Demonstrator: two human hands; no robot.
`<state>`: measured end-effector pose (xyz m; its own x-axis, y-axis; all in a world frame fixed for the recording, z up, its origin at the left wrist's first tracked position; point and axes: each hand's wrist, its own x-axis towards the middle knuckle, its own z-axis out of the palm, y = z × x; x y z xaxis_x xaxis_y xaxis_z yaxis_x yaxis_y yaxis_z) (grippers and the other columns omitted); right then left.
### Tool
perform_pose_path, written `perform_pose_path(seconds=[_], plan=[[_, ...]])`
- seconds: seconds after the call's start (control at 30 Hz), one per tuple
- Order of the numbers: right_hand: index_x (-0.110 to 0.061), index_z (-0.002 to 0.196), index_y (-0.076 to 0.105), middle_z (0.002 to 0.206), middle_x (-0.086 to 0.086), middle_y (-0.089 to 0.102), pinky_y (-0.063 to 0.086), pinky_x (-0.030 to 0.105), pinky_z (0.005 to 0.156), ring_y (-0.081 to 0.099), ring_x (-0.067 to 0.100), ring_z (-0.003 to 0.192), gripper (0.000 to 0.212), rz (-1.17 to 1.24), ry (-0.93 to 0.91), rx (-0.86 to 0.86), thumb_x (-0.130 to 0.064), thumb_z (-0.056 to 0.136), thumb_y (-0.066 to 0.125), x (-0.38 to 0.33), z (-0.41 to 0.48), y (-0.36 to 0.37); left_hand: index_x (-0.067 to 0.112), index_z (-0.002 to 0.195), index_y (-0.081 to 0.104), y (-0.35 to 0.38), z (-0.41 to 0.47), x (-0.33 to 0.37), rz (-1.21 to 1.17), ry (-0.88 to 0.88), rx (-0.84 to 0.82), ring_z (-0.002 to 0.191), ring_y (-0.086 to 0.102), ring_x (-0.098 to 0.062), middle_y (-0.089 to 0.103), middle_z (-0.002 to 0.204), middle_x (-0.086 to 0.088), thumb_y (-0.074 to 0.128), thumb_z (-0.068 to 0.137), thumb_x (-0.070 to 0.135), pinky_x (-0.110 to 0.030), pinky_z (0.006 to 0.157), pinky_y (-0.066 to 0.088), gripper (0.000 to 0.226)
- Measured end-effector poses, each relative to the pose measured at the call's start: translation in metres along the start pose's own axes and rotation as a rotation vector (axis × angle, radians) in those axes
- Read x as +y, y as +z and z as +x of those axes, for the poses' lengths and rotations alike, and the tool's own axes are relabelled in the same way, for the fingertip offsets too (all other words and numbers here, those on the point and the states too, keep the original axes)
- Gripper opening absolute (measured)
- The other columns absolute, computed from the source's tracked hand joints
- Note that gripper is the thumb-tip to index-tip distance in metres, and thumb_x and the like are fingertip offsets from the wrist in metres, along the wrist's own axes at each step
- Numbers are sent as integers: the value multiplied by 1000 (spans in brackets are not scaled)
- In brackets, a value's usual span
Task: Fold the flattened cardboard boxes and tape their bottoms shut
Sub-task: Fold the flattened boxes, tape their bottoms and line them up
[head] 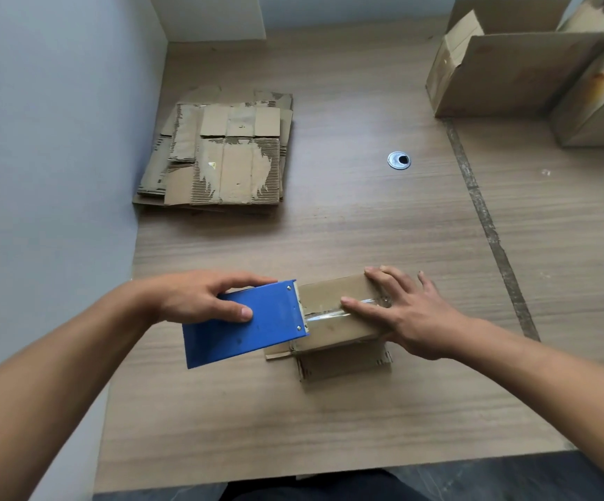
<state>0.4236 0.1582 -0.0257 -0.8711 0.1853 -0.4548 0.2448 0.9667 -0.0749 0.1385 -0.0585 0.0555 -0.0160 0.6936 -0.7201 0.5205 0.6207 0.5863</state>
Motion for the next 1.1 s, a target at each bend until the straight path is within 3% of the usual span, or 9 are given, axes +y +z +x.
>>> perform_pose_path(seconds=[0.1, 0.17, 0.27, 0.5, 0.77, 0.83, 0.9, 1.0, 1.1], plan=[[-69, 125, -37, 161, 5, -21, 6, 67, 113, -17, 29, 149, 87, -27, 17, 12, -43, 103, 44, -2, 1, 0, 54, 133, 48, -5, -6, -8, -10, -14, -12, 109, 59, 8, 61, 123, 32, 65, 96, 26, -13, 89, 42, 50], [-68, 125, -37, 161, 5, -22, 5, 67, 114, -17, 30, 149, 88, -43, 23, 4, -40, 103, 43, -3, 1, -1, 50, 132, 50, -12, -15, -19, -29, -31, -31, 107, 61, 8, 63, 119, 32, 62, 97, 19, -8, 84, 43, 49], [-67, 126, -38, 161, 6, -22, 5, 66, 114, -16, 31, 148, 90, -67, 25, -5, -39, 103, 44, -4, 3, -3, 53, 132, 51, -21, -30, -37, -16, -88, -60, 113, 61, 0, 64, 124, 27, 64, 96, 23, -21, 97, 45, 49], [-64, 129, -39, 160, 6, -25, 8, 65, 116, -18, 31, 148, 87, -109, 45, -31, -46, 103, 42, -7, 1, -4, 59, 128, 53, -24, -26, -60, 41, -172, -56, 112, 60, 1, 64, 122, 27, 66, 95, 29, -28, 103, 43, 47], [-69, 132, -30, 160, 1, -25, 9, 62, 119, -20, 27, 149, 86, -43, 47, -86, -51, 99, 47, -8, 1, -9, 52, 132, 54, -1, 18, -58, 79, -214, -54, 111, 58, -5, 61, 127, 18, 62, 95, 32, -27, 96, 41, 43], [-73, 135, -19, 160, -4, -25, 10, 55, 121, -22, 22, 150, 81, 67, 25, -131, -57, 96, 50, -4, 2, -12, 50, 134, 51, 7, 30, -53, 100, -204, -46, 116, 55, -9, 58, 132, 16, 61, 96, 33, -31, 102, 39, 43], [-71, 138, -3, 163, -6, -16, 6, 45, 124, -22, 15, 150, 71, 340, 23, -119, -60, 94, 51, -4, 4, -16, 50, 137, 49, 15, 41, -47, 131, -192, -28, 122, 52, -11, 54, 137, 15, 61, 95, 37, -34, 108, 37, 46], [-61, 140, 11, 161, -14, 11, 10, 38, 125, -2, 0, 148, 64, 872, 170, 175, -53, 92, 53, -19, 7, -10, 48, 140, 47, 21, 53, -36, 209, -170, 16, 125, 50, -13, 52, 143, 14, 61, 92, 42, -35, 108, 37, 50], [-53, 148, 8, 164, -10, 8, 13, 26, 120, 7, -3, 146, 86, 970, 363, 378, -42, 89, 70, -47, 9, 9, 45, 140, 49, 24, 53, -25, 281, -159, 66, 123, 51, -16, 55, 141, 10, 59, 93, 40, -32, 102, 40, 48]])
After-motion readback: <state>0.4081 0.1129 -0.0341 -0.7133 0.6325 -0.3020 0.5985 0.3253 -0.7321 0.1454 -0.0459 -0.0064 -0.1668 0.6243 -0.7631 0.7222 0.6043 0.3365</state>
